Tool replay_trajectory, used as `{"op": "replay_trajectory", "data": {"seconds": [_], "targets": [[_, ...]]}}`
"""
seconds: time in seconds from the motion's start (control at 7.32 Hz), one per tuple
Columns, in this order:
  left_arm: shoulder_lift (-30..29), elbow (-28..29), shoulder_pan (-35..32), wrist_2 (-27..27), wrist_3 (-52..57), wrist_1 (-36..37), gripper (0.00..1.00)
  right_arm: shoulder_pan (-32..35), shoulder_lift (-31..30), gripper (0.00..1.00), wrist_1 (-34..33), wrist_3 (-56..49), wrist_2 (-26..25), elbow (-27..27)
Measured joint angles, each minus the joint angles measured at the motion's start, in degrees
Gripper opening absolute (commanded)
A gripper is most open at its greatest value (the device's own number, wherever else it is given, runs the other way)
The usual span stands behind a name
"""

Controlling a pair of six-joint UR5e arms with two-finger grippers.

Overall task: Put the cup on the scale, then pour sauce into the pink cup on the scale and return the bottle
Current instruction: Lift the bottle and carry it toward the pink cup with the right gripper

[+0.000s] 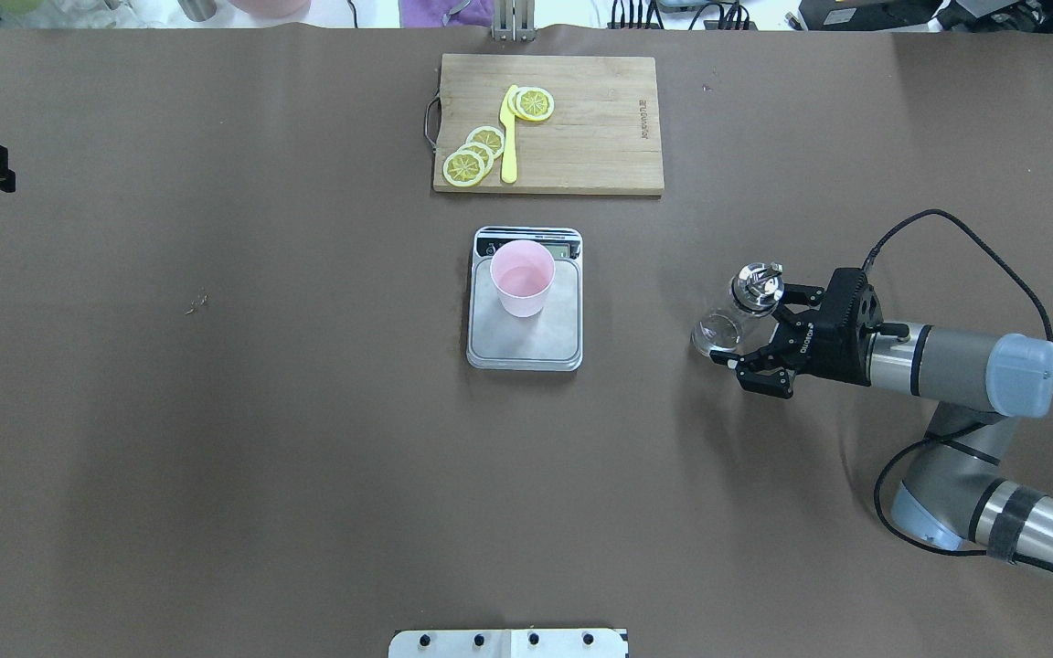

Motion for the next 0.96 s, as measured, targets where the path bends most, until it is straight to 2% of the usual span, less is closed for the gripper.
{"op": "replay_trajectory", "data": {"seconds": [0.96], "targets": [[0.0, -0.17, -0.09, 0.0, -0.02, 0.27, 0.98, -0.02, 2.6, 0.0, -1.13, -0.13, 0.22, -0.11]]}}
